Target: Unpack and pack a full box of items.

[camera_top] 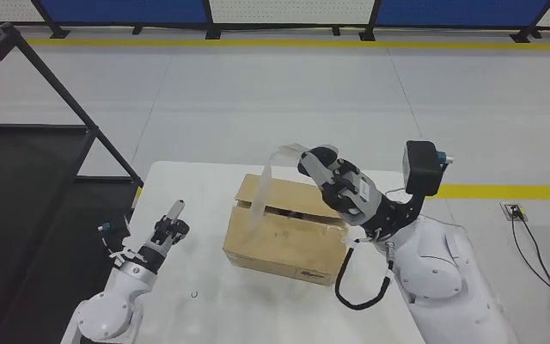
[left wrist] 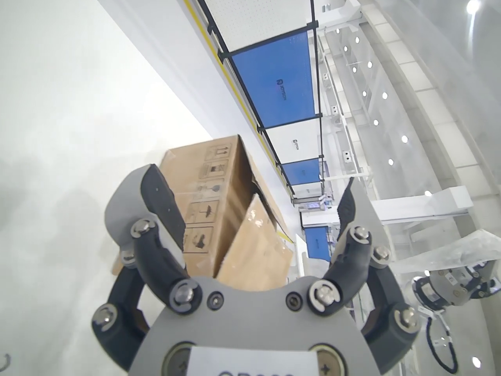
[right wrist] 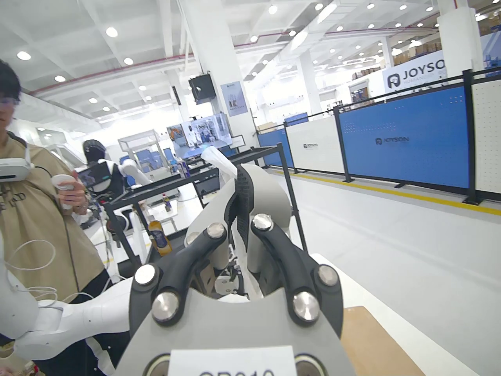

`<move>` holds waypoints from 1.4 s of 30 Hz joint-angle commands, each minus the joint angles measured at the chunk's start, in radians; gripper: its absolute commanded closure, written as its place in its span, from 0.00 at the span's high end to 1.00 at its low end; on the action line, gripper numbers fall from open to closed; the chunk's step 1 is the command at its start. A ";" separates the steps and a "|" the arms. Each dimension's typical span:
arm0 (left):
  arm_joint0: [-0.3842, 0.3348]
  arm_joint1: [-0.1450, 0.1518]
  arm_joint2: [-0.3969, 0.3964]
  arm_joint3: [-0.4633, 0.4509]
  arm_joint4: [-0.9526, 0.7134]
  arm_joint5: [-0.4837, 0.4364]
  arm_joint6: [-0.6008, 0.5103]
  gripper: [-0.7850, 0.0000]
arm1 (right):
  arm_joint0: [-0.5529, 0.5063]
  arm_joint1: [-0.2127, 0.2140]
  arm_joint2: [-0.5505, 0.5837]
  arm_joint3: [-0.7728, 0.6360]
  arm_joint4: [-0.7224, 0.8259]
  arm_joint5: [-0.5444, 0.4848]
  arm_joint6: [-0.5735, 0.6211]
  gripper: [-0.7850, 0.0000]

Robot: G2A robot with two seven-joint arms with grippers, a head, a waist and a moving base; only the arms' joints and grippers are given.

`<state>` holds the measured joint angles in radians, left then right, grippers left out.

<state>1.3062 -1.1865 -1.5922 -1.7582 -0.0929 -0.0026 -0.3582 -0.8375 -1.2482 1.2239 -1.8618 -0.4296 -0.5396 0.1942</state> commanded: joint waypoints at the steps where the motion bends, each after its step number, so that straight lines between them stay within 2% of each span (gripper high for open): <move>1: -0.014 0.000 0.008 -0.023 -0.035 0.036 -0.039 1.00 | 0.020 -0.002 0.000 0.036 0.009 -0.034 -0.022 0.00; 4: -0.029 0.000 0.012 -0.048 -0.111 0.079 -0.090 1.00 | 0.040 -0.008 -0.007 0.074 -0.004 -0.062 -0.079 0.00; 8: -0.075 0.001 0.009 -0.048 -0.262 0.221 -0.195 1.00 | 0.068 -0.017 -0.026 0.096 -0.086 -0.061 -0.153 0.00; 11: -0.114 0.005 0.021 -0.043 -0.256 0.282 -0.219 1.00 | 0.077 -0.021 -0.037 0.110 -0.122 -0.069 -0.187 0.00; 23: -0.108 0.002 0.035 -0.058 -0.293 0.283 -0.211 1.00 | 0.064 -0.023 -0.034 0.099 -0.127 -0.054 -0.207 0.00; 30: -0.146 -0.012 0.154 -0.054 -0.381 0.357 -0.183 1.00 | 0.083 -0.036 -0.065 0.131 -0.114 -0.076 -0.273 0.00; 33: -0.162 -0.017 0.208 -0.033 -0.369 0.351 -0.180 1.00 | 0.098 -0.043 -0.081 0.142 -0.125 -0.073 -0.291 0.00; 42: -0.209 -0.033 0.265 0.014 -0.532 0.346 -0.209 1.00 | 0.113 -0.053 -0.087 0.151 -0.136 -0.069 -0.301 0.00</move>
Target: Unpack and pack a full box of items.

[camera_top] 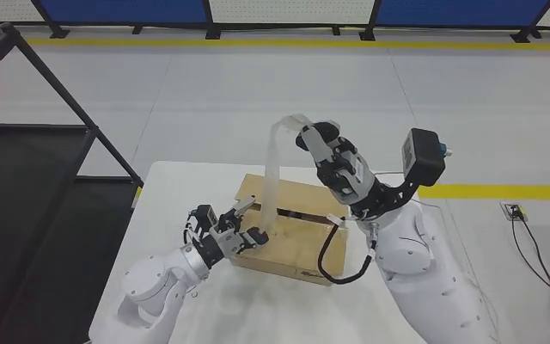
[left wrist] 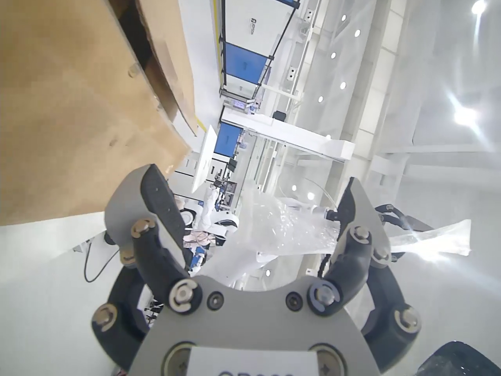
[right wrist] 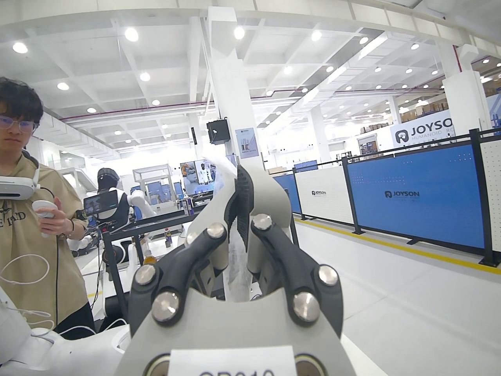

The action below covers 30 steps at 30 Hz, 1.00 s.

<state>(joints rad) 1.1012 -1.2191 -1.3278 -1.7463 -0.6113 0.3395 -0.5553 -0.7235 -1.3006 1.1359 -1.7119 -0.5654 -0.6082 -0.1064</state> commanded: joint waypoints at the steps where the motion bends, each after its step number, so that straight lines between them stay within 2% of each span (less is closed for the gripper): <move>1: -0.006 0.000 0.001 0.003 -0.019 0.007 -0.020 0.94 | -0.001 -0.001 0.003 0.001 -0.001 0.001 0.000 0.00; 3: -0.007 0.002 0.000 0.003 -0.020 0.013 -0.034 0.87 | -0.003 -0.003 0.005 0.001 -0.004 0.003 -0.001 0.00; 4: -0.007 0.003 -0.001 0.002 -0.018 0.017 -0.038 0.73 | -0.004 -0.003 0.007 0.000 -0.004 0.004 -0.002 0.00; 6: -0.005 0.004 -0.003 0.001 -0.016 0.017 -0.042 0.55 | -0.006 -0.004 0.009 0.000 -0.007 0.005 -0.002 0.00; 8: -0.002 0.006 -0.006 0.002 -0.010 0.011 -0.036 0.40 | -0.008 -0.006 0.012 -0.003 -0.016 0.013 -0.001 0.00; 11: 0.004 0.006 -0.011 0.000 -0.011 0.001 -0.027 0.27 | -0.011 -0.007 0.015 -0.005 -0.020 0.015 -0.001 0.00; 13: 0.007 0.008 -0.016 -0.003 -0.012 -0.004 -0.024 0.11 | -0.013 -0.008 0.017 -0.004 -0.020 0.009 -0.002 0.00; 14: 0.007 0.008 -0.019 -0.005 -0.013 -0.006 -0.024 0.00 | -0.014 -0.009 0.019 -0.003 -0.021 0.007 -0.002 0.00; 30: -0.011 0.015 -0.060 -0.020 -0.022 -0.042 -0.012 0.00 | -0.030 -0.015 0.040 0.004 -0.018 -0.020 -0.005 0.00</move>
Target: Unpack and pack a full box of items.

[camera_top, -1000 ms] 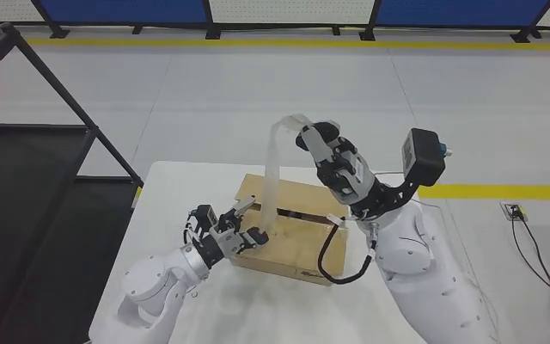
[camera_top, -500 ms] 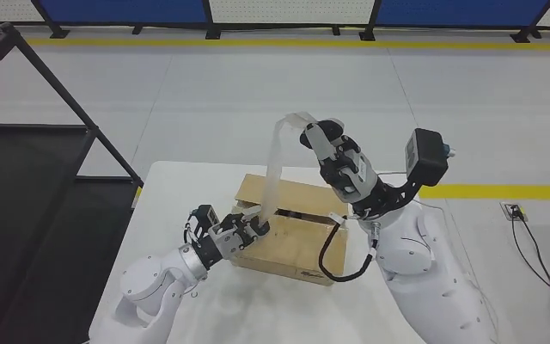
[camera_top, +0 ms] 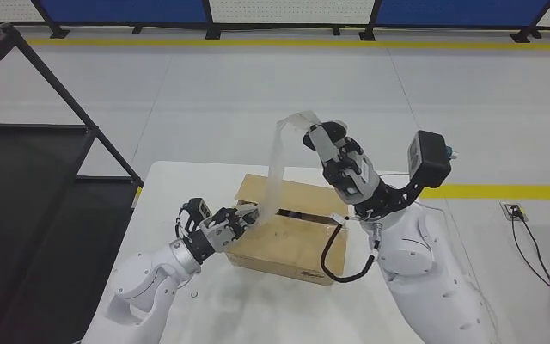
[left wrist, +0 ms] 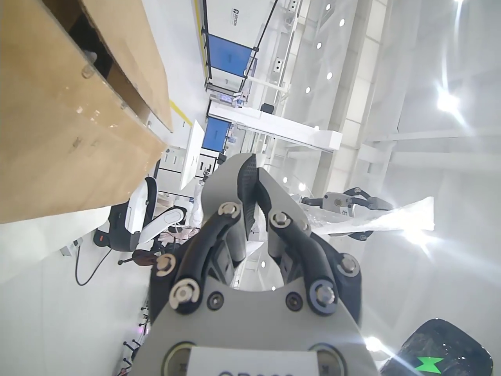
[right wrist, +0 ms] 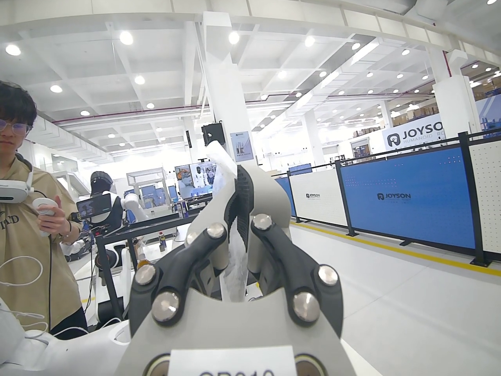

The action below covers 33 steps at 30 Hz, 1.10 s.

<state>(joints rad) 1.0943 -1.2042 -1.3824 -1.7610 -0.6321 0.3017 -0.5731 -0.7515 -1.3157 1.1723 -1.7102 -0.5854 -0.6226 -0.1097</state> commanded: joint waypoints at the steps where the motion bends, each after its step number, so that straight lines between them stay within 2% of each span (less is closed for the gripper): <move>1: -0.009 0.001 -0.013 -0.009 -0.005 -0.008 0.011 0.00 | -0.005 0.000 0.008 0.006 0.007 -0.015 -0.003 0.21; 2: -0.014 0.001 -0.020 -0.015 -0.010 -0.012 0.017 0.00 | -0.009 0.001 0.012 0.010 0.011 -0.027 -0.005 0.40; 3: -0.019 0.001 -0.027 -0.020 -0.015 -0.015 0.023 0.00 | -0.013 0.001 0.018 0.014 0.015 -0.037 -0.006 0.49; 6: -0.040 0.002 -0.049 -0.035 -0.032 -0.015 0.037 0.00 | -0.032 0.004 0.038 0.031 0.023 -0.059 -0.006 0.49; 8: -0.055 0.004 -0.058 -0.042 -0.026 -0.011 0.046 0.00 | -0.044 0.006 0.051 0.036 0.027 -0.069 0.001 0.86; 9: -0.064 0.005 -0.060 -0.045 -0.020 -0.009 0.049 0.00 | -0.051 0.007 0.058 0.037 0.031 -0.075 0.006 0.96; 10: -0.074 0.005 -0.063 -0.044 -0.018 -0.006 0.053 0.00 | -0.059 0.009 0.068 0.037 0.034 -0.079 0.007 1.00; 20: -0.165 0.008 -0.089 -0.029 -0.022 -0.002 0.091 0.00 | -0.131 0.024 0.151 0.050 0.072 -0.125 0.045 1.00; 25: -0.178 0.011 -0.105 -0.031 -0.026 -0.002 0.099 0.00 | -0.141 0.029 0.172 0.073 0.104 -0.143 0.069 1.00; 33: -0.201 0.015 -0.122 -0.053 -0.017 -0.011 0.123 0.00 | -0.155 0.043 0.206 0.134 0.174 -0.182 0.182 1.00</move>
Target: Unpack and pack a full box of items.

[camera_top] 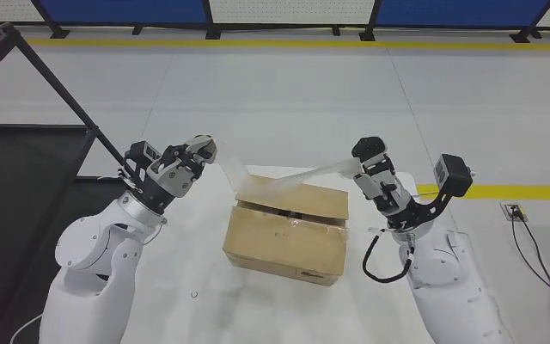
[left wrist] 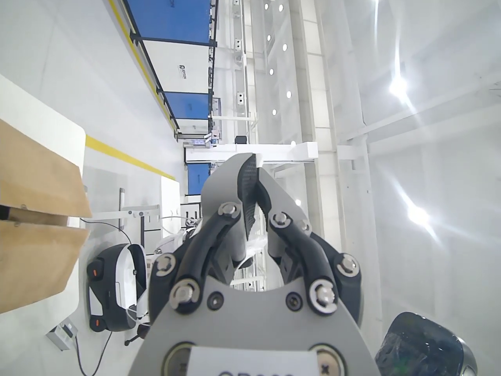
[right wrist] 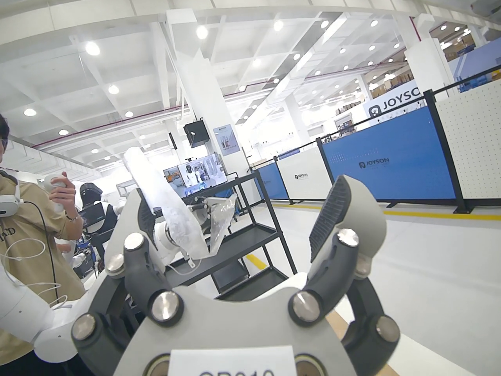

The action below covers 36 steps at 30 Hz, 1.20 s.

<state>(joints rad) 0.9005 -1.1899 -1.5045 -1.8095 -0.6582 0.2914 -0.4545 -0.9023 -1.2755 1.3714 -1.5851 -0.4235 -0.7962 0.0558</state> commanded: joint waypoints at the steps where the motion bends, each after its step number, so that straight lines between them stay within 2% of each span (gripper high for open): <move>1: -0.015 0.001 -0.002 -0.009 0.019 -0.003 0.011 0.00 | -0.010 0.005 0.015 0.018 0.020 -0.016 0.026 1.00; 10: -0.081 0.005 -0.024 0.015 0.036 -0.001 0.081 0.00 | -0.096 0.025 0.103 0.078 0.077 -0.079 0.052 1.00; 17: -0.084 0.005 -0.027 0.025 0.006 -0.006 0.101 0.00 | -0.138 0.034 0.139 0.115 0.120 -0.097 0.049 1.00; 21: -0.082 0.004 -0.010 0.027 0.012 -0.004 0.107 0.00 | -0.138 0.036 0.138 0.133 0.146 -0.101 0.059 1.00; 26: -0.096 0.005 0.018 0.032 0.033 0.010 0.108 0.00 | -0.115 0.039 0.098 0.146 0.209 -0.073 0.145 1.00; 27: -0.100 0.005 0.024 0.031 0.039 0.014 0.106 0.00 | -0.111 0.039 0.099 0.145 0.213 -0.049 0.149 1.00; 36: -0.106 0.006 0.039 0.025 0.064 0.034 0.094 0.00 | -0.111 0.039 0.099 0.145 0.213 -0.049 0.149 1.00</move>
<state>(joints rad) 0.7944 -1.1834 -1.4654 -1.7848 -0.5944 0.3259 -0.3601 -1.0136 -1.2360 1.4706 -1.4397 -0.2101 -0.8455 0.2048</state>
